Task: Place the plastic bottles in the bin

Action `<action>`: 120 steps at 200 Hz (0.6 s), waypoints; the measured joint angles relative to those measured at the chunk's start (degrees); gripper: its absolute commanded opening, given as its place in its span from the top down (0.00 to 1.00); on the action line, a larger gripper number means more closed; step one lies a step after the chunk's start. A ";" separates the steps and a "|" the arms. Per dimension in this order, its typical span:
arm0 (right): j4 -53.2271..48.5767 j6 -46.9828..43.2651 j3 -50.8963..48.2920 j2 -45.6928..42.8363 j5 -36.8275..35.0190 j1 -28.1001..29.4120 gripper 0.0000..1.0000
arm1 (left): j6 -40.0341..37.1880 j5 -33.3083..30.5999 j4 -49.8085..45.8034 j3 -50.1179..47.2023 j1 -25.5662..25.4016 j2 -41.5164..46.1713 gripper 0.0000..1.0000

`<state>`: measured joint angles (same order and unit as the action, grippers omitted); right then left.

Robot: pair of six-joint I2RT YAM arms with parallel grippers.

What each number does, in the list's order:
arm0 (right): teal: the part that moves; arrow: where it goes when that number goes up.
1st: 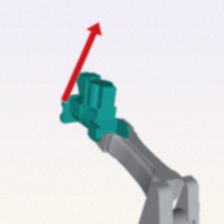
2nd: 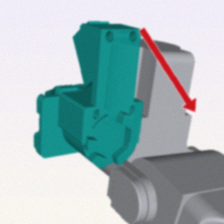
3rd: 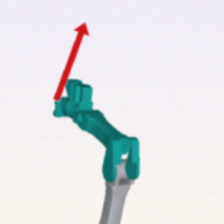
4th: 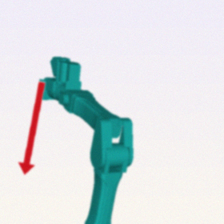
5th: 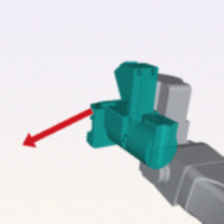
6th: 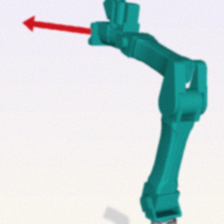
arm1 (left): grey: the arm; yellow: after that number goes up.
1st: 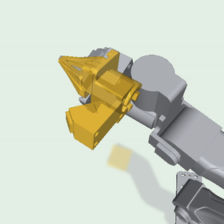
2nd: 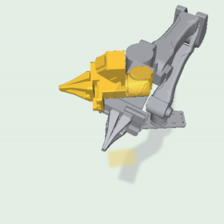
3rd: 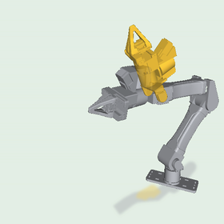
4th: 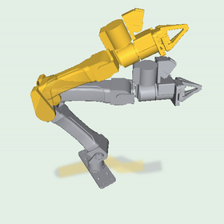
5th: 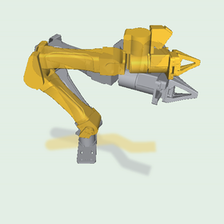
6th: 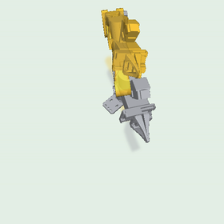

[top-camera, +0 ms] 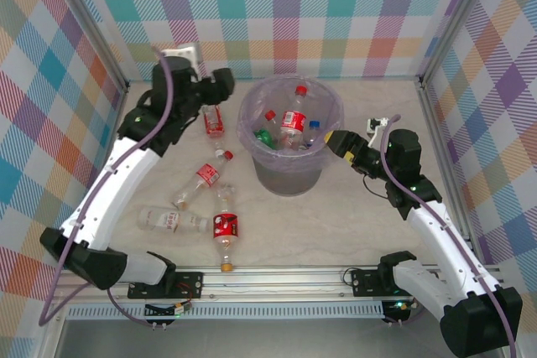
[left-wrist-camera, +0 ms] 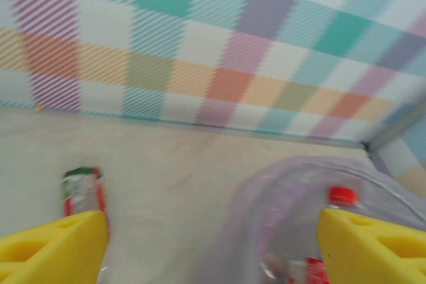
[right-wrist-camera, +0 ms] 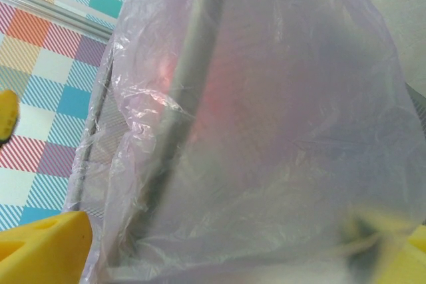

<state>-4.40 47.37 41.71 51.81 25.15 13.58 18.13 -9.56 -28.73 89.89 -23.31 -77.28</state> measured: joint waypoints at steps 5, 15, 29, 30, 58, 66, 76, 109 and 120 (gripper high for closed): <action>-0.11 -0.04 0.02 0.00 -0.02 0.00 0.05 | 0.76 0.59 0.09 -1.62 1.70 0.44 0.18; -0.33 -0.24 0.07 0.00 -0.02 0.00 0.05 | 2.40 2.32 0.63 -4.83 4.96 0.59 0.16; -0.52 -0.26 0.09 -0.13 -0.02 0.00 0.05 | 4.76 4.85 1.01 -9.07 8.33 -0.42 0.08; -0.52 -0.26 0.09 -0.13 -0.02 0.00 0.05 | 4.90 5.01 1.03 -9.29 8.48 -0.50 0.07; -1.07 -0.28 0.11 -0.46 0.00 0.00 0.05 | 8.55 9.75 2.21 -13.22 12.31 -6.71 0.00; -1.29 -0.31 0.13 -0.66 -0.02 0.00 0.05 | 9.35 10.62 2.60 -13.27 12.76 -8.85 0.00; -1.68 -0.48 0.20 -0.92 -0.04 0.00 0.05 | 9.99 11.23 3.50 -13.20 13.05 -11.43 0.00; -3.30 -1.55 0.92 -2.19 -0.07 0.00 0.05 | 11.02 11.96 5.20 -10.71 13.33 -20.02 0.03; -3.48 -1.60 1.07 -2.51 -0.04 0.00 0.05 | 11.02 11.91 5.38 -9.18 13.33 -23.15 0.04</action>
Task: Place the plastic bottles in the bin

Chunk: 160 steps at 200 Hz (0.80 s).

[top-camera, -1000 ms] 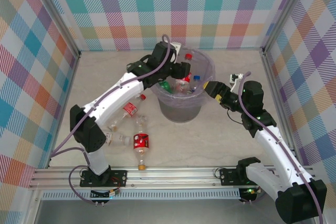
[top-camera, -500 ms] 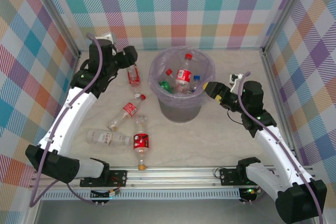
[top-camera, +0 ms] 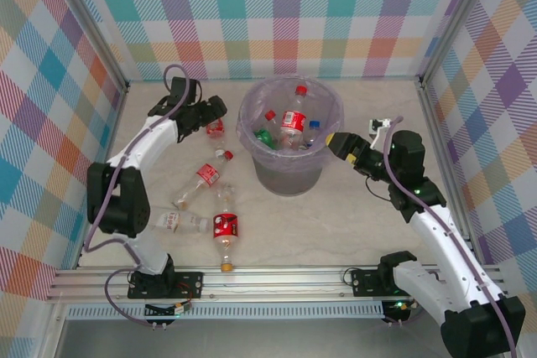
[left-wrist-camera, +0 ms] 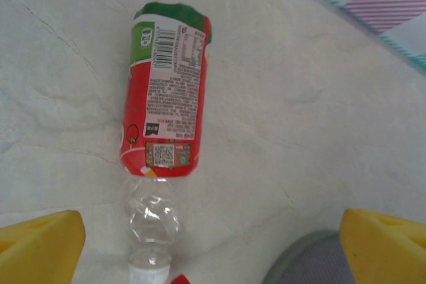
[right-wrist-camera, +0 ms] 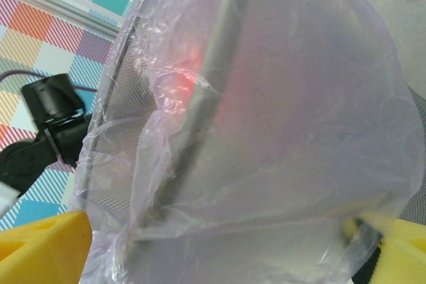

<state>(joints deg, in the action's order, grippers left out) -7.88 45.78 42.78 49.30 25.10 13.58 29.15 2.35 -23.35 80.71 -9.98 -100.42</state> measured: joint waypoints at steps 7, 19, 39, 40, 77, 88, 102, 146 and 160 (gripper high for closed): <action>-0.13 -0.07 0.09 -0.15 0.00 0.00 0.05 | -0.02 -0.02 0.07 1.18 0.00 -2.12 0.05; -0.35 -0.17 0.35 -0.24 0.02 0.00 0.05 | -0.04 -0.04 0.26 3.19 0.00 -5.70 0.05; -0.55 -0.17 0.61 -0.44 0.04 0.00 0.04 | -0.04 -0.04 0.59 5.44 0.00 -10.78 0.06; -0.61 -0.17 0.61 -0.48 0.02 0.00 0.05 | -0.04 -0.07 0.61 5.53 0.00 -11.13 0.06; -1.66 -0.39 0.90 -1.42 0.00 0.00 0.04 | -0.20 -0.48 0.46 6.25 0.00 -16.44 0.09; -1.90 -0.42 0.96 -1.66 -0.02 0.00 0.04 | -0.22 -0.72 0.46 6.25 0.00 -17.18 0.09; -2.34 -0.46 1.11 -1.79 -0.13 0.00 0.04 | -0.24 -0.96 0.50 6.23 0.00 -17.73 0.10; -2.71 -0.66 1.18 -1.75 -0.48 0.00 0.04 | -0.24 -1.09 1.29 6.21 0.00 -20.13 0.14; -3.19 -0.92 1.27 -1.75 -0.83 0.00 0.04 | -0.39 -1.55 1.33 6.19 0.02 -20.76 0.17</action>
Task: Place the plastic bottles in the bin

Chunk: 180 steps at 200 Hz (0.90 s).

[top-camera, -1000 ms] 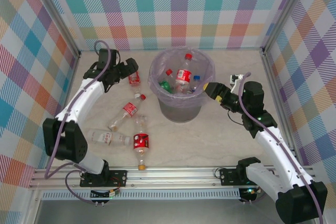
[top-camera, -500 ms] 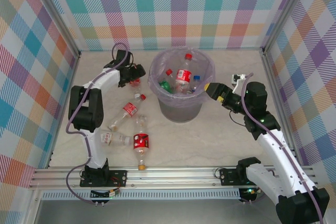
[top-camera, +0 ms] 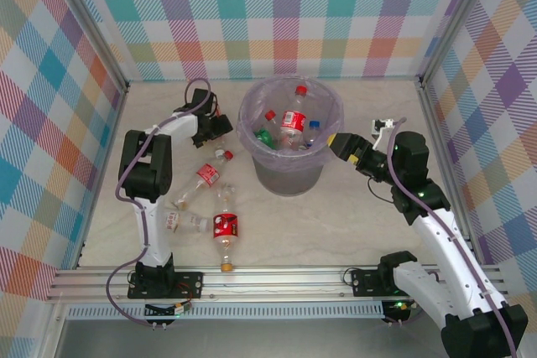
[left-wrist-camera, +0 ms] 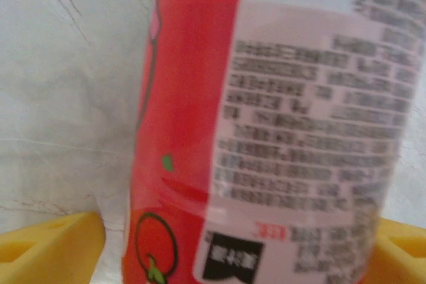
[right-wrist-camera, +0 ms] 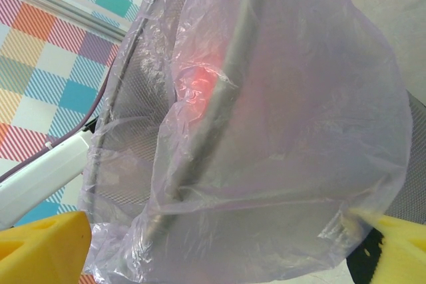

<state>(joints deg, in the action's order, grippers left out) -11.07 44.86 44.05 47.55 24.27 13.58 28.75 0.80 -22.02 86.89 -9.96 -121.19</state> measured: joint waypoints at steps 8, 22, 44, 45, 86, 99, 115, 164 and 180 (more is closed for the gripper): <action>-0.46 -0.31 0.11 0.00 -0.28 0.00 0.04 | 0.17 0.02 0.13 -0.04 0.00 0.07 0.19; -1.01 -0.61 0.37 -0.02 -0.74 0.00 0.04 | 0.11 -0.42 0.26 -0.42 0.00 0.07 0.23; -1.75 -0.79 0.52 -0.46 -1.27 0.00 0.04 | 0.00 -0.90 1.03 -1.25 0.04 0.46 0.31; -1.77 -0.79 0.52 -0.48 -1.29 0.00 0.04 | -0.09 -0.92 1.05 -1.27 0.04 0.48 0.31; -2.49 -0.79 0.74 -0.90 -1.77 0.00 0.04 | -0.07 -0.74 0.76 -1.29 0.11 0.74 0.38; -3.10 -0.85 0.83 -0.90 -1.81 0.00 0.04 | -0.13 -0.22 0.94 -1.42 0.09 0.94 0.39; -3.63 -1.05 0.98 -0.92 -2.19 0.00 0.04 | -0.57 0.22 1.03 -2.43 0.09 2.16 0.40; -3.63 -1.22 1.07 -0.90 -2.40 0.00 0.04 | -2.01 0.26 0.74 -4.09 0.09 8.24 0.41; -3.63 -1.22 1.07 -0.90 -2.40 0.00 0.04 | -2.29 0.28 0.83 -5.01 0.07 10.51 0.41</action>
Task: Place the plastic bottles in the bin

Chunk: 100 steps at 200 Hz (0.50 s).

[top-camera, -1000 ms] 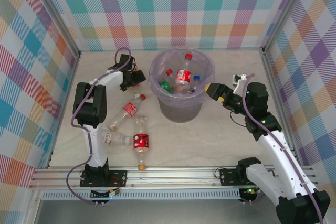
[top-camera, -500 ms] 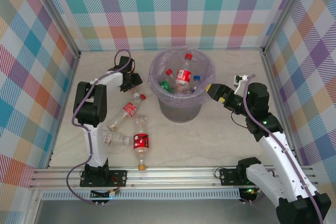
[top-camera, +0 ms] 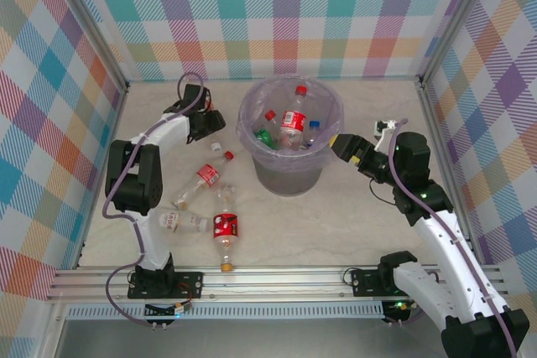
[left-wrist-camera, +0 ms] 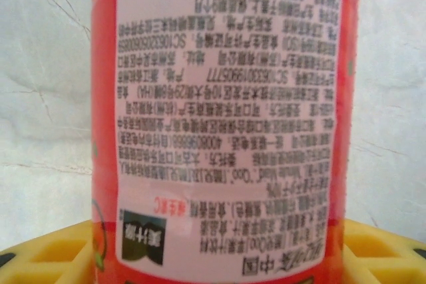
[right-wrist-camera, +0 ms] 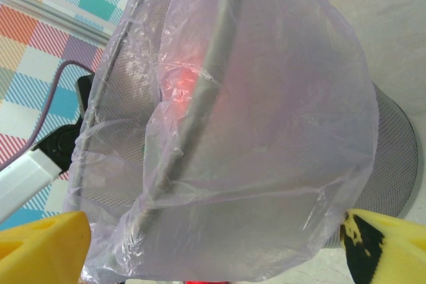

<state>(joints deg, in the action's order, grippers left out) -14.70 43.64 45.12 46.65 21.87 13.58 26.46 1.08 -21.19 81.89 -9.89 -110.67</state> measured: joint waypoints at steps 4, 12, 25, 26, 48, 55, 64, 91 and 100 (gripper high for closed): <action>0.00 0.00 0.00 0.00 0.02 0.00 0.04 | -0.15 0.00 -0.04 -0.24 0.00 0.57 0.41; 0.00 0.00 0.00 0.00 0.00 0.00 0.04 | -0.26 0.09 0.02 -0.81 -0.11 1.75 0.41; 0.00 0.00 0.00 0.00 0.02 0.00 0.04 | -0.37 0.26 -0.04 -1.77 -0.15 3.76 0.42; 0.00 0.00 0.00 0.00 0.02 0.00 0.04 | -0.37 0.26 -0.04 -1.84 -0.15 3.89 0.42; -0.02 -0.02 0.00 0.00 0.00 0.00 0.04 | -0.55 0.39 -0.35 -3.15 -0.37 8.22 0.44; -0.02 -0.02 0.00 0.00 -0.02 0.00 0.04 | -0.57 0.42 -0.57 -3.52 -0.50 9.88 0.44; 0.00 -0.11 0.00 0.00 -0.04 0.00 0.04 | -0.59 0.42 -1.01 -3.85 -0.76 12.07 0.44; -0.02 -0.39 0.02 0.00 -0.20 0.00 0.04 | -0.98 0.33 -1.33 -4.35 -2.16 18.23 0.44; -0.02 -0.42 0.02 0.00 -0.20 0.00 0.04 | -1.09 0.13 -1.42 -4.66 -2.75 20.33 0.44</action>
<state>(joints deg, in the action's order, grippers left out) -14.72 43.22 45.15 46.65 21.67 13.58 25.36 1.21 -22.61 77.23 -12.64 -90.35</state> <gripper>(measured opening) 0.960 0.565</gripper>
